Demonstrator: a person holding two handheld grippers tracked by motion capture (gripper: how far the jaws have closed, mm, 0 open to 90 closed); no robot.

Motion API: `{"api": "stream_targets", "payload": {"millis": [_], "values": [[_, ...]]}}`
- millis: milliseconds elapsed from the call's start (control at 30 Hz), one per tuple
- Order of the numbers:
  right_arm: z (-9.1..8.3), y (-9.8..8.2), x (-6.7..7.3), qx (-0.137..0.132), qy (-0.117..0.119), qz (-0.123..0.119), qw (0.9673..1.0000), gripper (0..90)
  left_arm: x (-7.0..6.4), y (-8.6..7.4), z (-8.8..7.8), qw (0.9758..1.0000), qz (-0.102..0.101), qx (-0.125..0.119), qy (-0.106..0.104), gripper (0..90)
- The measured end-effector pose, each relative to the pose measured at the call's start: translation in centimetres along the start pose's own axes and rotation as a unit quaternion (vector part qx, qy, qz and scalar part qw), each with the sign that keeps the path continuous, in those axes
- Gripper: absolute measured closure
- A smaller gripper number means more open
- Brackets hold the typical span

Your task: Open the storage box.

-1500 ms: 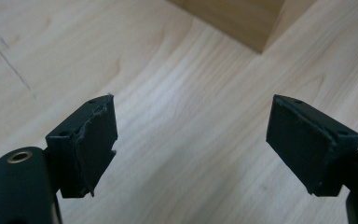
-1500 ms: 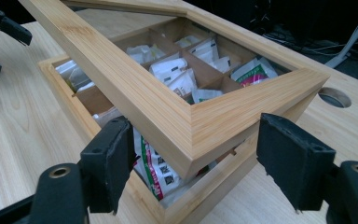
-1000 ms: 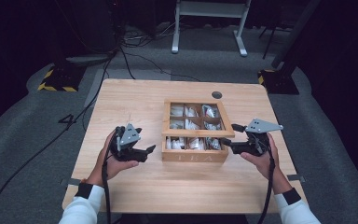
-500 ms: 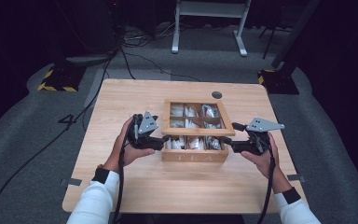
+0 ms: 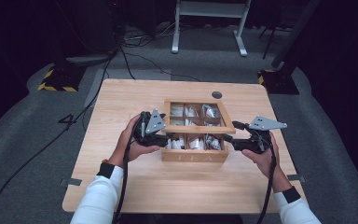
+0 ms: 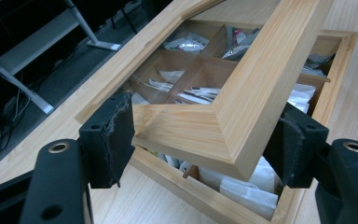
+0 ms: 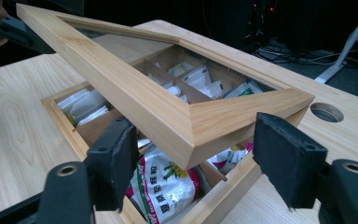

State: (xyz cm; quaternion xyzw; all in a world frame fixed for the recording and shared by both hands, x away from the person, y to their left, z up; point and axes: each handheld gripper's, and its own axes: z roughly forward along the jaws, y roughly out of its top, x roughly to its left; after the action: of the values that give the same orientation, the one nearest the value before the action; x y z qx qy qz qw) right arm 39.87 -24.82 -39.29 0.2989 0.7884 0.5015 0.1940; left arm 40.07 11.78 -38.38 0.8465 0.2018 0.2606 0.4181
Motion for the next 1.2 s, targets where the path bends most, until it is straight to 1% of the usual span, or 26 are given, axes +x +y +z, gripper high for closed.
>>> {"api": "stream_targets", "payload": {"millis": [33,100,133,167,200,233,300,333,467,533,633,667,700,733,767,833,900,1000,1033,1133,1200], "values": [[-0.1,0.0,0.0,-0.003,-0.003,0.000,1.0000,33.5,0.1,0.2,0.0,1.0000,0.009,0.000,-0.002,33.2],[-0.2,0.1,0.0,-0.005,-0.004,0.001,1.0000,33.7,0.1,0.3,-0.1,0.9999,0.010,-0.001,-0.003,37.8],[-0.3,0.1,-0.1,-0.006,-0.006,0.003,1.0000,33.7,0.0,0.5,-0.1,0.9999,0.014,-0.003,-0.002,37.8],[-0.4,0.0,-0.2,-0.007,-0.005,0.007,0.9999,33.7,0.1,0.7,-0.1,0.9998,0.019,-0.005,0.000,40.7],[-0.4,0.0,-0.2,-0.007,-0.005,0.007,0.9999,33.7,0.1,0.7,-0.1,0.9998,0.019,-0.005,0.000,41.6],[-0.6,-0.1,-0.4,-0.007,-0.008,0.009,0.9999,33.7,0.2,1.0,-0.2,0.9997,0.025,-0.008,0.003,43.0],[-0.6,-0.1,-0.5,-0.008,-0.008,0.010,0.9999,33.7,0.3,1.2,-0.2,0.9995,0.028,-0.010,0.006,44.2],[-1.0,-0.2,-0.7,-0.010,-0.010,0.012,0.9998,33.7,0.4,1.5,-0.4,0.9994,0.030,-0.015,0.010,47.7],[-1.6,-0.5,-1.2,-0.013,-0.016,0.016,0.9997,33.7,0.7,2.0,-0.5,0.9993,0.031,-0.017,0.012,51.1],[-2.1,-0.9,-1.8,-0.013,-0.021,0.023,0.9994,33.7,0.9,2.3,-0.5,0.9993,0.030,-0.019,0.012,52.2],[-2.4,-1.3,-2.1,-0.010,-0.027,0.024,0.9993,33.4,1.2,2.6,-0.5,0.9995,0.025,-0.019,0.007,52.3],[-2.7,-1.9,-2.5,-0.001,-0.035,0.020,0.9992,33.3,1.3,2.7,-0.5,0.9995,0.025,-0.019,0.006,52.5],[-2.8,-2.3,-2.7,0.004,-0.037,0.023,0.9990,33.2,1.4,2.8,-0.5,0.9995,0.027,-0.018,0.005,52.6],[-2.8,-2.3,-2.7,0.004,-0.037,0.023,0.9990,33.2,1.4,2.8,-0.5,0.9995,0.027,-0.018,0.005,52.6],[-3.0,-3.0,-2.9,0.016,-0.043,0.023,0.9987,32.9,1.6,2.9,-0.5,0.9995,0.021,-0.021,0.001,52.6],[-3.2,-3.6,-3.1,0.026,-0.049,0.024,0.9982,32.5,1.8,3.0,-0.5,0.9995,0.019,-0.024,0.000,52.5],[-3.3,-4.4,-3.4,0.033,-0.050,0.031,0.9977,32.4,2.0,3.2,-0.5,0.9995,0.017,-0.026,0.001,52.5],[-3.4,-4.9,-3.5,0.041,-0.052,0.035,0.9972,32.4,2.2,3.3,-0.5,0.9995,0.016,-0.028,0.001,52.5],[-3.5,-5.3,-3.6,0.049,-0.052,0.033,0.9969,32.2,2.4,3.4,-0.5,0.9995,0.015,-0.029,0.001,52.4],[-3.5,-5.6,-3.5,0.056,-0.052,0.030,0.9966,31.9,2.7,3.7,-0.5,0.9994,0.010,-0.032,-0.002,52.3],[-3.6,-6.0,-3.6,0.059,-0.049,0.032,0.9965,31.8,3.0,3.9,-0.5,0.9994,0.007,-0.034,-0.001,52.2]]}}
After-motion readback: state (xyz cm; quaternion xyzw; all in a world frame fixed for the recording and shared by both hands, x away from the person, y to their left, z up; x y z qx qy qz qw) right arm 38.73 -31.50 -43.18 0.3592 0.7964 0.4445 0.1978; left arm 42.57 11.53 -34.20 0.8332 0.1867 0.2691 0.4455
